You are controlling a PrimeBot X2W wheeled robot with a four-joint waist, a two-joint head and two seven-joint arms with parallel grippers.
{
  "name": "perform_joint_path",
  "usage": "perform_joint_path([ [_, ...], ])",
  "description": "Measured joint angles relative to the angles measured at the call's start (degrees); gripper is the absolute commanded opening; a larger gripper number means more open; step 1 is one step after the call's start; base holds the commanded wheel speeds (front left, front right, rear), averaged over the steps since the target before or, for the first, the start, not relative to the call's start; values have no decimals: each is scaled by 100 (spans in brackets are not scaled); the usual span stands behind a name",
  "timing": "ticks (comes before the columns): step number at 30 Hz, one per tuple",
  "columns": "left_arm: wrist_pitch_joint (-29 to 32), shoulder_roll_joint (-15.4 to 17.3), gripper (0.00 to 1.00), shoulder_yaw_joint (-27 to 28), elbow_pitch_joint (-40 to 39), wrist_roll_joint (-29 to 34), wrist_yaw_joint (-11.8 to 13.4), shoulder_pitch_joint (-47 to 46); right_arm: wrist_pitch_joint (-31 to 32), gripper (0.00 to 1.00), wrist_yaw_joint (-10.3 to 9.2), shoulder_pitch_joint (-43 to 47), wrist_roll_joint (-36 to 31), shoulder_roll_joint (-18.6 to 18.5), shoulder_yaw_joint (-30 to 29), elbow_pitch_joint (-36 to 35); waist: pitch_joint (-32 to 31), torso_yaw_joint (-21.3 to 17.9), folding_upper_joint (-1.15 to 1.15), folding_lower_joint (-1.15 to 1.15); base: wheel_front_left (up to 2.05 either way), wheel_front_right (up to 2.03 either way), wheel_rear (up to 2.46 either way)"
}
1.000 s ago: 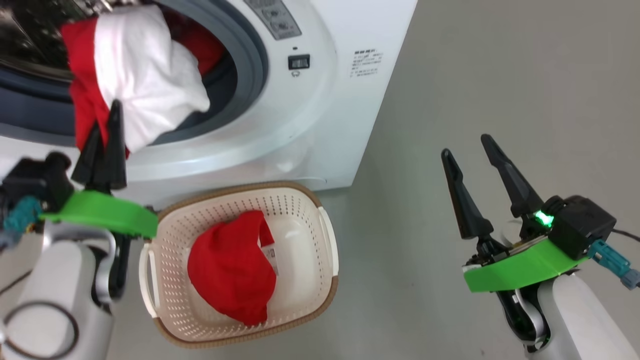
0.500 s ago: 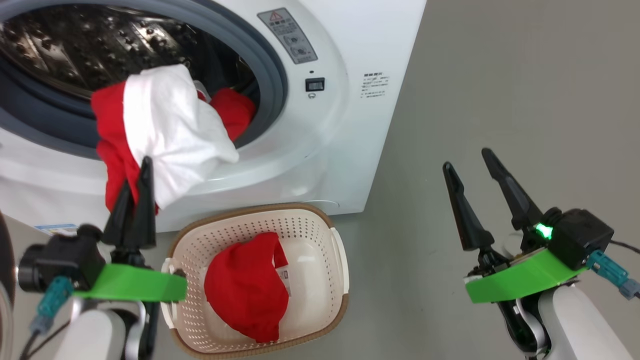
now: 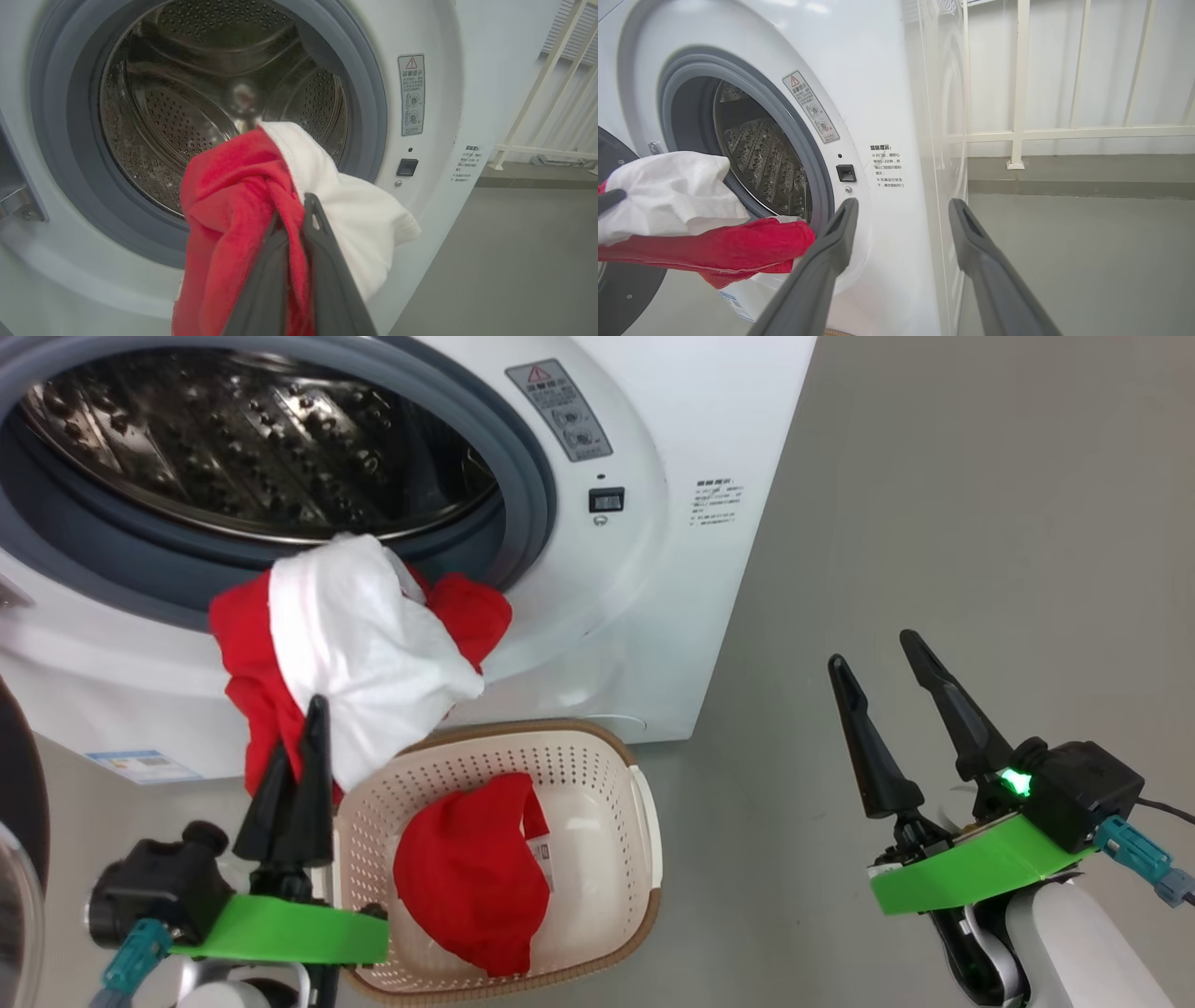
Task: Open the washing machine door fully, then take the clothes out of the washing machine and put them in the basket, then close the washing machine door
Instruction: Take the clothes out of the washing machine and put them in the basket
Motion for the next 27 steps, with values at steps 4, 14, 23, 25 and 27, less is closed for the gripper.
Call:
perform_joint_path([
  [4,94,-99,0,-55,342,-221,-87,-9,0,100,0,-19,0,-5,8,-5,151,7,0,0,0,0,0],
  [14,-15,-539,0,15,2369,-878,-595,-577,0,100,0,-158,-1,-81,31,-15,520,44,0,0,0,0,0],
  [23,-59,-715,0,85,4317,-1035,-923,-1251,0,100,0,-297,-11,-118,70,-30,844,14,0,0,0,0,0],
  [25,-59,-730,0,93,4677,-1035,-1005,-1428,0,100,0,-322,-12,-118,74,-25,931,-2,0,0,0,0,0],
  [27,-62,-733,0,120,4967,-1036,-1020,-1584,0,100,0,-371,-18,-113,77,-19,1015,-25,0,0,0,0,0],
])
